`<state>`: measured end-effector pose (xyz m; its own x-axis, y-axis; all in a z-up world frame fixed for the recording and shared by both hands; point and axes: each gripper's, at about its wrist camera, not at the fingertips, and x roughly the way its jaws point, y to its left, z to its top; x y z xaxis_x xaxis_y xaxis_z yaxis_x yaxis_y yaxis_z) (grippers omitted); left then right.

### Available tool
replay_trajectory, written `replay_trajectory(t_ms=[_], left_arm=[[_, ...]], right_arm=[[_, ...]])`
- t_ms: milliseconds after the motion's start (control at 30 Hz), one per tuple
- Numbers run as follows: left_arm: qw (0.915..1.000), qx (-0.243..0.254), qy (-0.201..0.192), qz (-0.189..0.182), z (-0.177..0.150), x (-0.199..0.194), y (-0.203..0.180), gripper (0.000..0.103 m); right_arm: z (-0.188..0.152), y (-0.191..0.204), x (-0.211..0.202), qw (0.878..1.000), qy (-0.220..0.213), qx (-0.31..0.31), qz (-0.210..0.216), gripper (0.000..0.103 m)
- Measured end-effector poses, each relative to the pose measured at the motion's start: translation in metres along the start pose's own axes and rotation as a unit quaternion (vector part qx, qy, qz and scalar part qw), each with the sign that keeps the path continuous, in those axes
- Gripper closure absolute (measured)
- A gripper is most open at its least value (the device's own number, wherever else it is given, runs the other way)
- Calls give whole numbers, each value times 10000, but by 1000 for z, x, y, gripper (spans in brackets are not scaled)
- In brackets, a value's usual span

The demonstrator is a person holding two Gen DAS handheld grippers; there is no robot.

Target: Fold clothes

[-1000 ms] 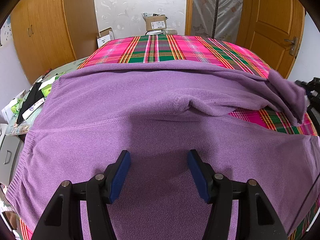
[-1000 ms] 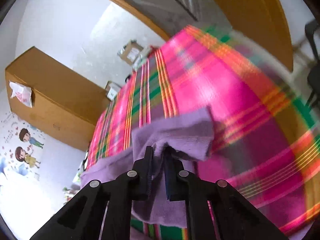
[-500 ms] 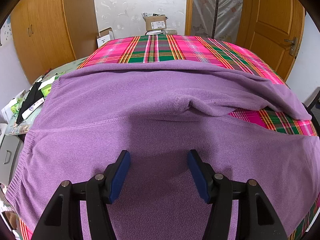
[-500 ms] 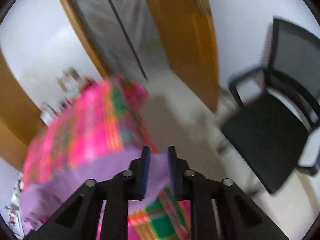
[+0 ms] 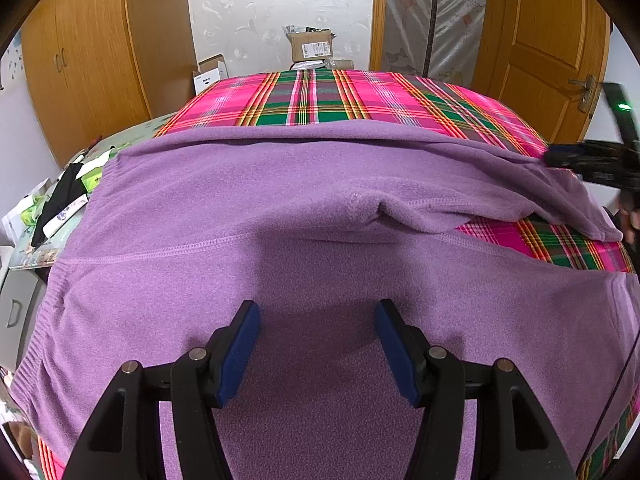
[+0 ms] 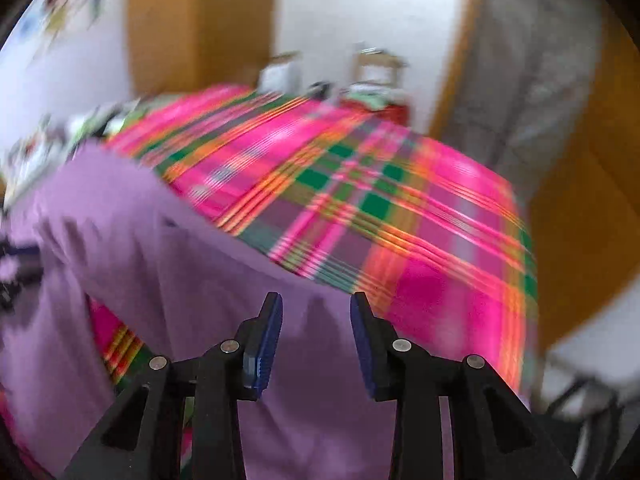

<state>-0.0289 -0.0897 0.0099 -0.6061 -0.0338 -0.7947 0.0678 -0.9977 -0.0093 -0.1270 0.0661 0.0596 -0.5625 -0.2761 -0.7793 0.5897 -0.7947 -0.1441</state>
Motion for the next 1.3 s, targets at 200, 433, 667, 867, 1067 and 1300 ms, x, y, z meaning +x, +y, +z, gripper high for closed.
replay_trajectory(t_ms=[200,433,667,867,1067,1300], left_arm=[[10000,-7,2,-8,0,0,0,42],[10000,-7,2,-8,-1,0,-1,42],[10000,-8,6,-17,0,1,0,42],[10000,13,16,-57,0,0,1,43],[10000,56,-46,7,7,-14,12,52],[9979,171,-305,547,45,-35,50,52]], right_arm=[[18,7,48,9964,313,-671,419,67],[38,-8,66,9960,391,-227,768,97],[58,-40,91,9947,541,565,675,96],[58,-46,84,9939,425,922,430,88],[56,-28,40,9971,-176,514,526,71],[67,34,42,9960,-197,-393,773,70]])
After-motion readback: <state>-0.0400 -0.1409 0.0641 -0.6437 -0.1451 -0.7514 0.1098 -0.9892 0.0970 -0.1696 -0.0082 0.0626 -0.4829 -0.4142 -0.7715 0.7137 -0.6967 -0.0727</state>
